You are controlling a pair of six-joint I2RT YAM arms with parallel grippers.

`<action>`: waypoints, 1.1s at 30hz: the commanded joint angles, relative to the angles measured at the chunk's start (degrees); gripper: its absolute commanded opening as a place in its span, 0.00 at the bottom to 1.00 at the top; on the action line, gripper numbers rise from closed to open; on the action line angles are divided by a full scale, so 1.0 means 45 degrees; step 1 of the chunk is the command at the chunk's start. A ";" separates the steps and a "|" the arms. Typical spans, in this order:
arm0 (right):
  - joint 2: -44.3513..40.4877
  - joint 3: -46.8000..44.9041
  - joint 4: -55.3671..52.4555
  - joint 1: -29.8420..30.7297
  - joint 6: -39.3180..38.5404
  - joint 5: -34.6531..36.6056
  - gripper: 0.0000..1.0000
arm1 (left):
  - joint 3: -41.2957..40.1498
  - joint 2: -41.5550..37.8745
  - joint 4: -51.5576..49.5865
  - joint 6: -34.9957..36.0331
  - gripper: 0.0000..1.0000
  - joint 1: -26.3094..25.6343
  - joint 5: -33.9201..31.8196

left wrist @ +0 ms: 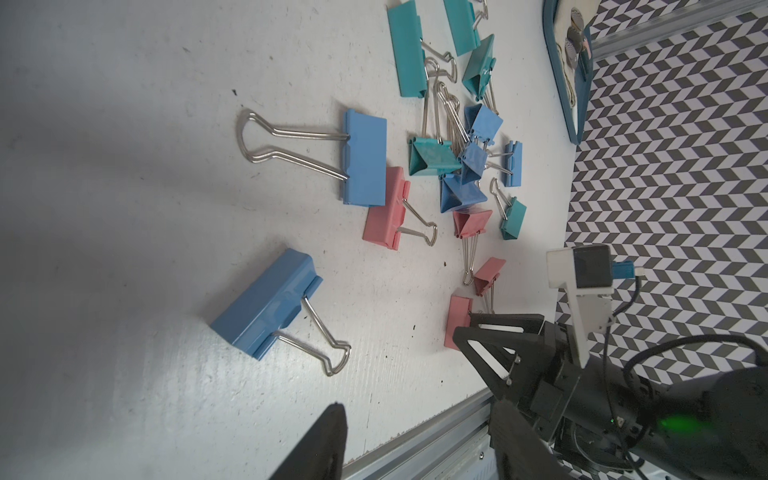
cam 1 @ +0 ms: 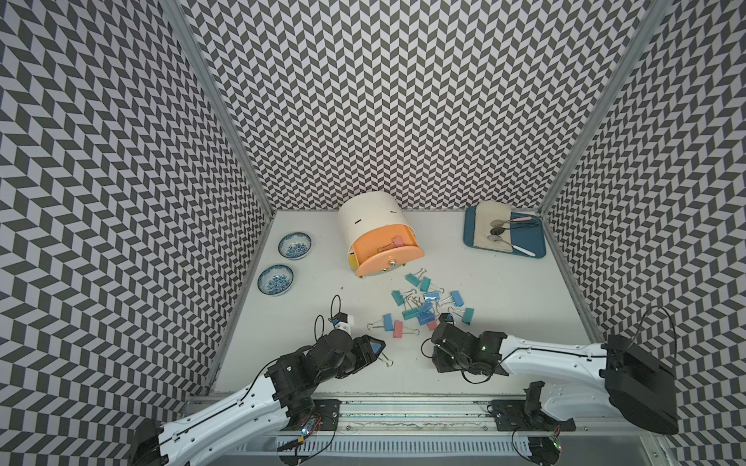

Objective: Put the binder clips in the drawer according to color
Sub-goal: Pick up the binder clip at the center of the board.

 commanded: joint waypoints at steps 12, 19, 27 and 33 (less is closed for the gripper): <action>-0.0962 0.0348 -0.0384 0.0067 -0.0135 0.0606 0.29 | 0.0460 -0.0274 -0.0347 -0.0027 0.61 -0.0061 -0.0518; -0.1559 0.0601 -0.0936 0.0058 -0.0158 0.0807 0.28 | 0.1011 0.0158 -0.0230 0.0204 0.62 -0.0029 -0.0744; -0.2415 0.2113 -0.2466 0.0027 -0.0365 0.2284 0.27 | 0.2485 0.0824 -0.0656 0.1093 0.63 0.0407 -0.0960; -0.2654 0.3632 -0.3064 -0.0197 -0.1084 0.3359 0.27 | 0.3843 0.0850 -0.1463 0.1965 0.64 0.1193 -0.1051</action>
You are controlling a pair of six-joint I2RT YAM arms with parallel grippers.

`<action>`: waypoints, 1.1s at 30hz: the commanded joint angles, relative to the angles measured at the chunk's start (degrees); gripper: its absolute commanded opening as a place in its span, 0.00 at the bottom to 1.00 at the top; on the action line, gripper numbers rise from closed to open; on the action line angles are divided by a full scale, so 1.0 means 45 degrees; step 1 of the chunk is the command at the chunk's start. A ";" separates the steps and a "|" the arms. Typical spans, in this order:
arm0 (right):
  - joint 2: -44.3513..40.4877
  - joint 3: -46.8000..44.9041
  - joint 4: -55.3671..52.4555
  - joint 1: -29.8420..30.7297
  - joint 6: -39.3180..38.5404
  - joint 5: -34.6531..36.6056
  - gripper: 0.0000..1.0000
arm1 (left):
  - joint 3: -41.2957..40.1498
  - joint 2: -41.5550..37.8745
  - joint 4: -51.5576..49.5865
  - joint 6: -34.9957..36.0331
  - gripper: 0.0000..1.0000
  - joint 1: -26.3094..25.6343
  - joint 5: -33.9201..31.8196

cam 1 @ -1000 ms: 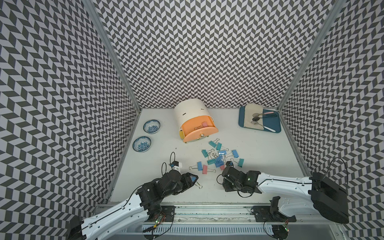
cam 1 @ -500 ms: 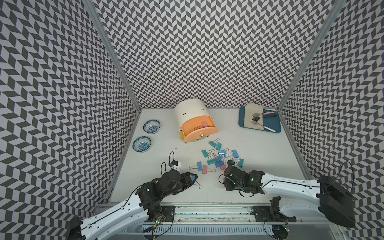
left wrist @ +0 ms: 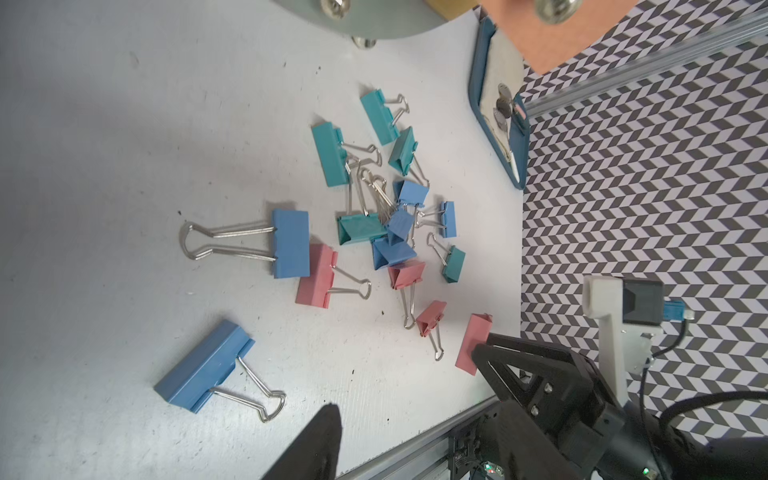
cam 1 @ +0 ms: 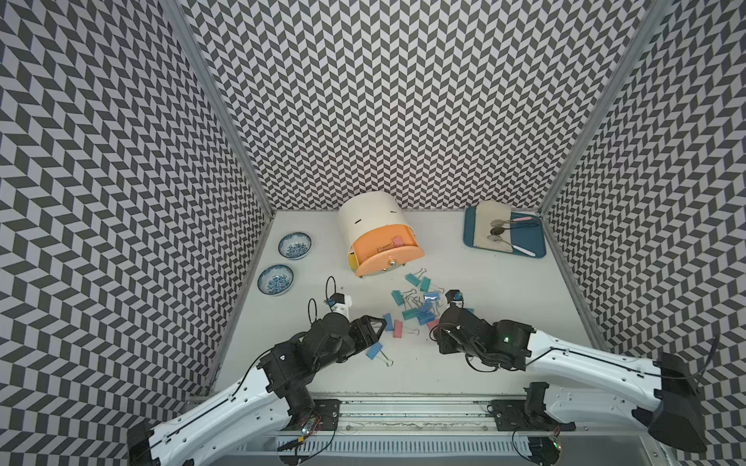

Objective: Put the binder clips in the drawer according to color
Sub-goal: Pick up the binder clip at the center of the board, then place the binder clip in the drawer.

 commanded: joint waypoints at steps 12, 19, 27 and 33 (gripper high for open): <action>0.0856 0.5123 -0.0715 -0.2168 -0.3162 0.0561 0.27 | 0.4503 0.2059 -0.1185 0.3971 0.66 0.3185 0.1396; 0.2722 0.7903 -0.0350 -0.2662 -0.4335 -0.0090 0.26 | 0.5745 0.3300 -0.0293 0.4743 0.66 0.4970 0.3242; 0.4704 1.0151 0.0435 -0.2709 -0.5143 -0.0999 0.27 | 0.6297 0.4450 0.0860 0.4785 0.66 0.6682 0.5388; 0.6089 1.1566 0.1117 -0.2728 -0.5673 -0.1759 0.27 | 0.6204 0.4827 0.1437 0.4701 0.66 0.7981 0.6722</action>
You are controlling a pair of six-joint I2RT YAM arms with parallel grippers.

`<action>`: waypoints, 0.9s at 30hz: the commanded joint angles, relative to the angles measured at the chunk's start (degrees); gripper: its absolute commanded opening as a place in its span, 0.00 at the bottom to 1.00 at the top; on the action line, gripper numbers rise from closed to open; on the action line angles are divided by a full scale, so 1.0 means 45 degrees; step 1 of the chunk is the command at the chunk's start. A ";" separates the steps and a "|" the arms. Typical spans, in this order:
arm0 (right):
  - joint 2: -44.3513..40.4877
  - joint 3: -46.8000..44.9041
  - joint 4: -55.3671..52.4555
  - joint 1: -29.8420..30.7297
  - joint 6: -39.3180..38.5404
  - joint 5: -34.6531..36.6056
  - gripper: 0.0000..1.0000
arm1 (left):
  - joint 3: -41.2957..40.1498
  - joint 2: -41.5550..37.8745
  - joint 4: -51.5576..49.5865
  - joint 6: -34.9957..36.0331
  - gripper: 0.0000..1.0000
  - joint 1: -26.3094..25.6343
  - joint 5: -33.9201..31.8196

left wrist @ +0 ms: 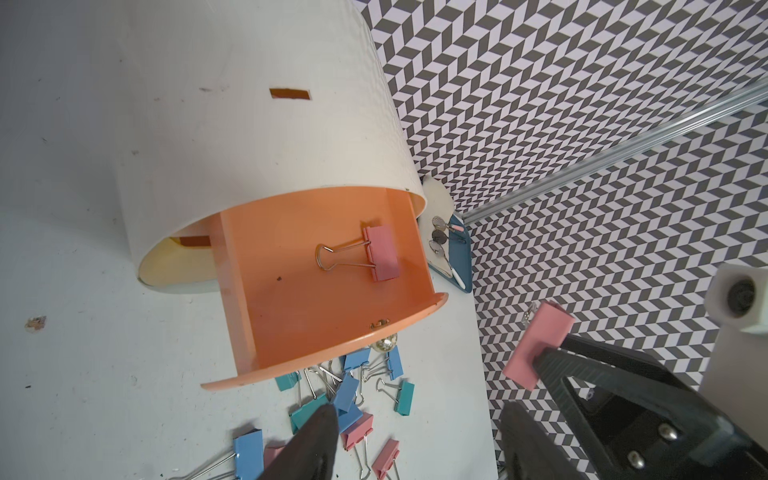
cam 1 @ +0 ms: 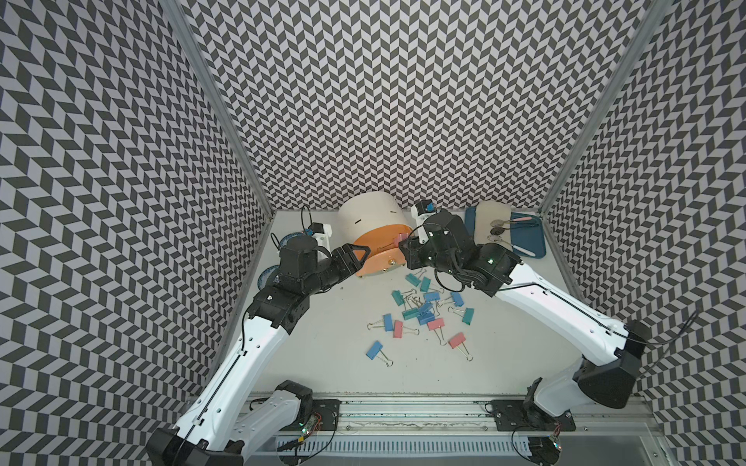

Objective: Put the binder clips in the drawer according to color
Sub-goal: Place the binder clip in the drawer.

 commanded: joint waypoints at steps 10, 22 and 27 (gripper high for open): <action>0.2849 0.2781 0.1236 -0.0226 -0.0931 -0.1341 0.27 | -0.0171 0.0197 0.1063 0.0314 0.66 0.2376 0.2733; 0.4072 0.3190 0.1355 -0.0443 -0.1025 -0.1657 0.28 | -0.0720 0.0055 0.1101 0.0478 0.66 0.3097 0.3287; 0.4094 0.3142 0.1387 -0.0481 -0.1047 -0.1712 0.33 | -0.0882 0.0016 0.1160 0.0438 0.66 0.3115 0.3305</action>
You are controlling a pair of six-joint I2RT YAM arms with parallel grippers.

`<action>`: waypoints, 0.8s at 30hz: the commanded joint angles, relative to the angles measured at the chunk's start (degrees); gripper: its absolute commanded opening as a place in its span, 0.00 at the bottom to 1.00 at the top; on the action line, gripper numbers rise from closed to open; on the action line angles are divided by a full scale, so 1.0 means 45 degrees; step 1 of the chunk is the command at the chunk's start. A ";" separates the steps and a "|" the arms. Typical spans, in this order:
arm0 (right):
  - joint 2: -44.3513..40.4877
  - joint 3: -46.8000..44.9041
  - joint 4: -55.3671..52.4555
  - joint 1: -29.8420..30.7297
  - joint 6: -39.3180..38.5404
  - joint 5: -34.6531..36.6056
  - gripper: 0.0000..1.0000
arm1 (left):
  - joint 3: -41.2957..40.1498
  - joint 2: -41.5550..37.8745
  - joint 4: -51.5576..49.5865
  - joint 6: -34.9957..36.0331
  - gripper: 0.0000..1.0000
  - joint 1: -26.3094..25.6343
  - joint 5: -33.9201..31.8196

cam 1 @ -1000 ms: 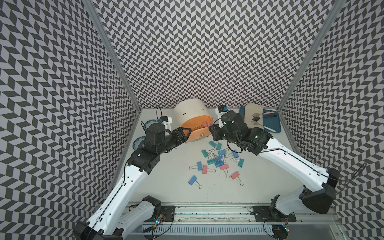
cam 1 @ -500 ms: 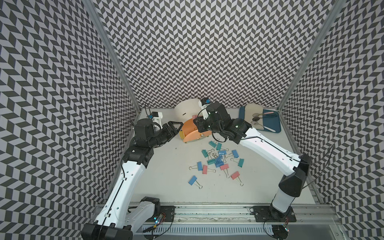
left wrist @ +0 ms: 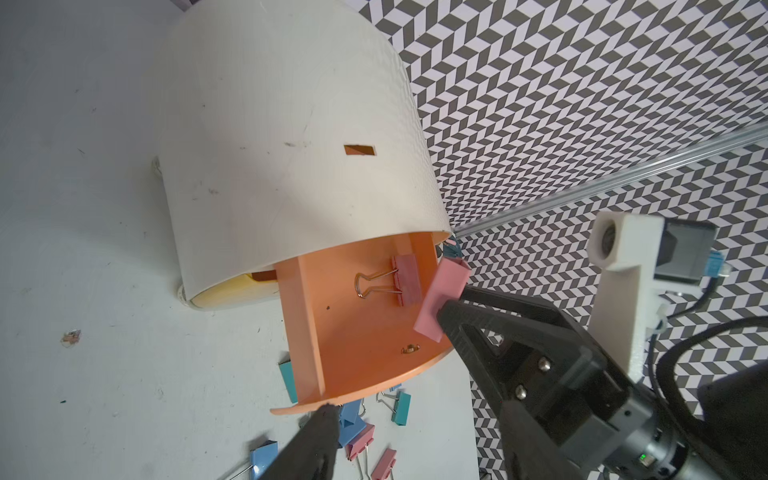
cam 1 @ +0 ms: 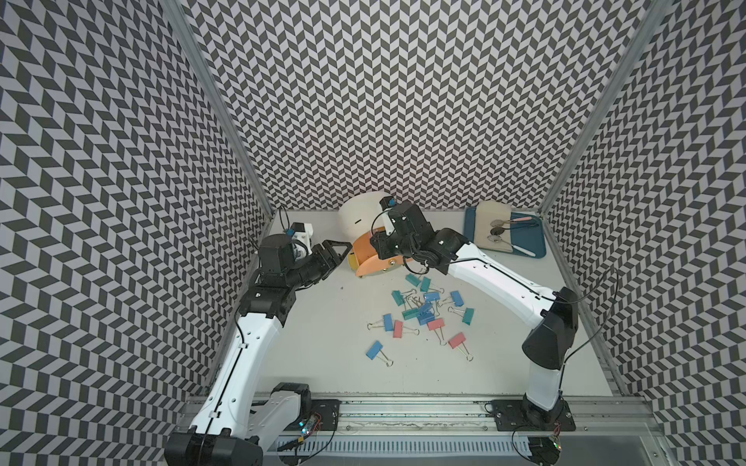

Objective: Put the binder clips in the drawer according to color
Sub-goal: Place the binder clip in the drawer.

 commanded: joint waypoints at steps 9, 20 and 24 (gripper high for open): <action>-0.0216 0.0335 0.0935 -0.0188 -0.0233 -0.0028 0.55 | -0.0058 -0.0091 0.0486 0.0146 0.66 0.0085 0.0229; -0.1677 -0.0459 0.1017 -0.0454 -0.0506 0.0474 0.60 | 0.0138 -0.0273 -0.0077 0.0487 0.65 0.0068 -0.0041; -0.2895 -0.2089 0.1532 -0.0580 -0.0350 0.1174 0.58 | -0.0321 -0.0620 -0.0217 0.0517 0.65 0.0071 -0.0122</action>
